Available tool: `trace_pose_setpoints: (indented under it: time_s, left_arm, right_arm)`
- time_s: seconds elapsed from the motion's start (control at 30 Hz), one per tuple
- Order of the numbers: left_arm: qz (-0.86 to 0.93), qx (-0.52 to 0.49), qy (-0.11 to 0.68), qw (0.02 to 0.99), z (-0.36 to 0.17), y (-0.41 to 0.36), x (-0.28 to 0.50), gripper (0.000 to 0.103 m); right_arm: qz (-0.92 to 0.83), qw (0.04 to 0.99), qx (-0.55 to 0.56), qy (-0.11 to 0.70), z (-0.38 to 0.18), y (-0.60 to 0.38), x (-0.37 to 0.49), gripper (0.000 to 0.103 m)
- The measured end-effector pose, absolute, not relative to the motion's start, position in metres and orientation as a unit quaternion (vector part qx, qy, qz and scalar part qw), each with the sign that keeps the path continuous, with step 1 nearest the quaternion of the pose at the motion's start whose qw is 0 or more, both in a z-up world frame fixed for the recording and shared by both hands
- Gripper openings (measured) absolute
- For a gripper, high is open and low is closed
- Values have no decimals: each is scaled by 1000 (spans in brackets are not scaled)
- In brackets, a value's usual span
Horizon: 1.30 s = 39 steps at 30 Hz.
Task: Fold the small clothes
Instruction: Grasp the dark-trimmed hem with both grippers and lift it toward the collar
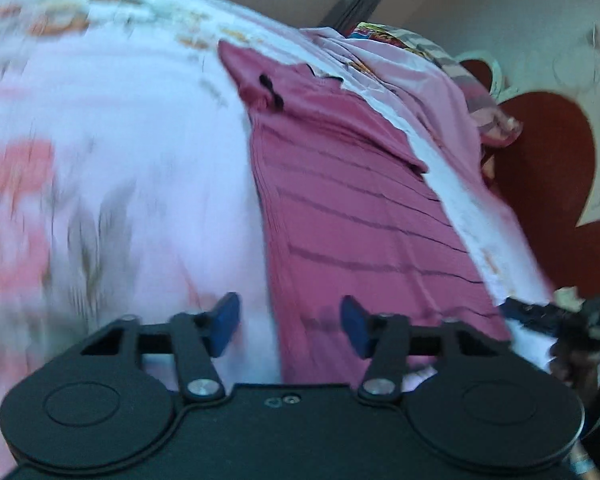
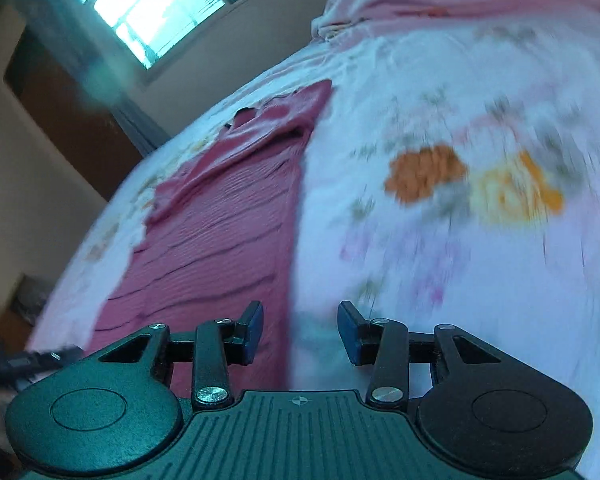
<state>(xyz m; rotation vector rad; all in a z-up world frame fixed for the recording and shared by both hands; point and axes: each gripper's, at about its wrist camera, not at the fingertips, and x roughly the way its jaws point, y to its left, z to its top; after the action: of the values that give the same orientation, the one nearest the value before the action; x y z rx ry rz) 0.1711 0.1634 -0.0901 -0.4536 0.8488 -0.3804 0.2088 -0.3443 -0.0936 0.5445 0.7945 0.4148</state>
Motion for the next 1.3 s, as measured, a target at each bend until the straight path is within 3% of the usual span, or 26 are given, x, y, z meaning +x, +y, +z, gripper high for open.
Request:
trace_pose_setpoints:
  time_s: [0.17, 0.27, 0.4, 0.73, 0.77, 0.83, 0.87, 1.13, 1.3]
  left_arm:
    - [-231, -306, 427, 819, -115, 186, 175, 42]
    - [-246, -397, 432, 771, -138, 209, 189, 27]
    - [-263, -393, 448, 758, -144, 208, 206, 18]
    - [-297, -372, 452, 755, -148, 192, 227, 16]
    - [-297, -368, 451, 757, -147, 192, 229, 15]
    - [-289, -363, 450, 763, -148, 188, 232, 7]
    - [-287, -355, 450, 768, -148, 185, 232, 8]
    - [-310, -310, 443, 782, -140, 178, 216, 11]
    - [-309, -299, 409, 805, -128, 175, 206, 4]
  right_arm:
    - [214, 839, 298, 401, -102, -346, 196, 42]
    - [233, 812, 344, 411, -112, -353, 202, 42]
    - [264, 798, 334, 426, -111, -354, 217, 42]
    - [322, 757, 364, 436, -126, -362, 232, 42]
    - [326, 755, 366, 435, -127, -362, 234, 41]
    - [331, 751, 367, 437, -131, -358, 240, 14]
    - [331, 752, 360, 441, -134, -354, 242, 11]
    - [331, 767, 334, 437, -137, -342, 241, 9]
    - [332, 780, 322, 421, -126, -339, 237, 6]
